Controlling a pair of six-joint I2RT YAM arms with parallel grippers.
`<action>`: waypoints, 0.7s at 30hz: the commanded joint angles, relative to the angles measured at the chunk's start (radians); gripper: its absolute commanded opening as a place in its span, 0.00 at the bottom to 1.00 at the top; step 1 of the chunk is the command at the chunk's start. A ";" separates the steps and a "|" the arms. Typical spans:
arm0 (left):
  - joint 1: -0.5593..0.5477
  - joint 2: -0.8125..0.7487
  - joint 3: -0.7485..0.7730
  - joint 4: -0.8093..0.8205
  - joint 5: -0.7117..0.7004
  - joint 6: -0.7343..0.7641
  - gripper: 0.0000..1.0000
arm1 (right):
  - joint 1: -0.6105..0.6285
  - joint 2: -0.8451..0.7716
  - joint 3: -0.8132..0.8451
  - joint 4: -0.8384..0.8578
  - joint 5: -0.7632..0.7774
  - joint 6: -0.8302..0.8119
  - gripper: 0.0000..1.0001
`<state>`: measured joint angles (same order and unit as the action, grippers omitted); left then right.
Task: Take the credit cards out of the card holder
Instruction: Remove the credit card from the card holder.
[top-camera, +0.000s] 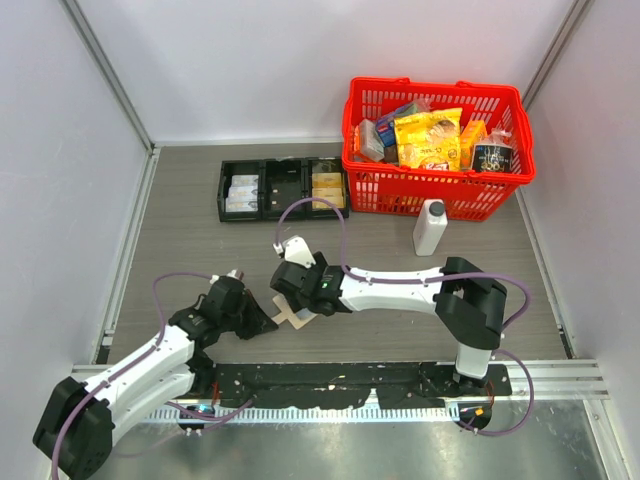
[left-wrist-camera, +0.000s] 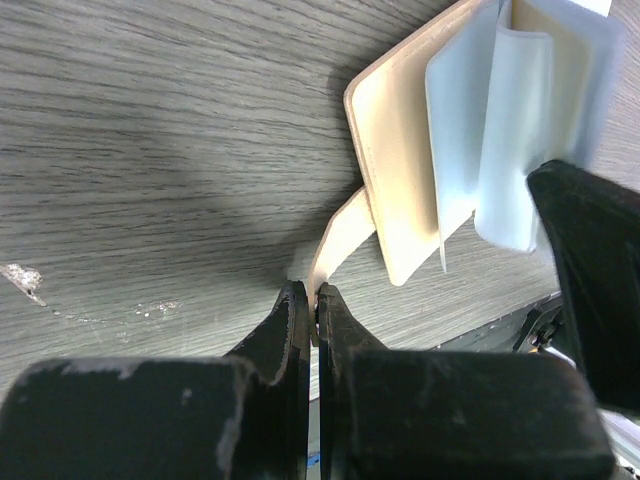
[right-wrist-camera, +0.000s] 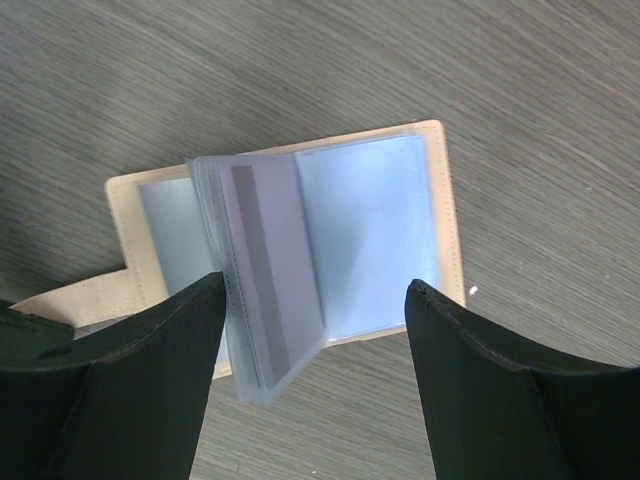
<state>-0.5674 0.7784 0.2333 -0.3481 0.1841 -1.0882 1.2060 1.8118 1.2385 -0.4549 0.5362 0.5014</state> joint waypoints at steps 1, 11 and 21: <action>-0.002 0.004 0.029 0.003 0.020 0.022 0.00 | -0.032 -0.063 -0.022 -0.030 0.077 -0.009 0.76; -0.002 0.018 0.028 0.015 0.028 0.020 0.00 | -0.037 -0.046 -0.031 -0.008 0.012 -0.014 0.76; -0.002 0.025 0.112 -0.158 -0.145 0.080 0.00 | -0.054 -0.094 -0.091 0.047 -0.060 -0.008 0.76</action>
<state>-0.5674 0.7967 0.2611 -0.3969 0.1642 -1.0622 1.1645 1.7908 1.1873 -0.4614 0.5156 0.4915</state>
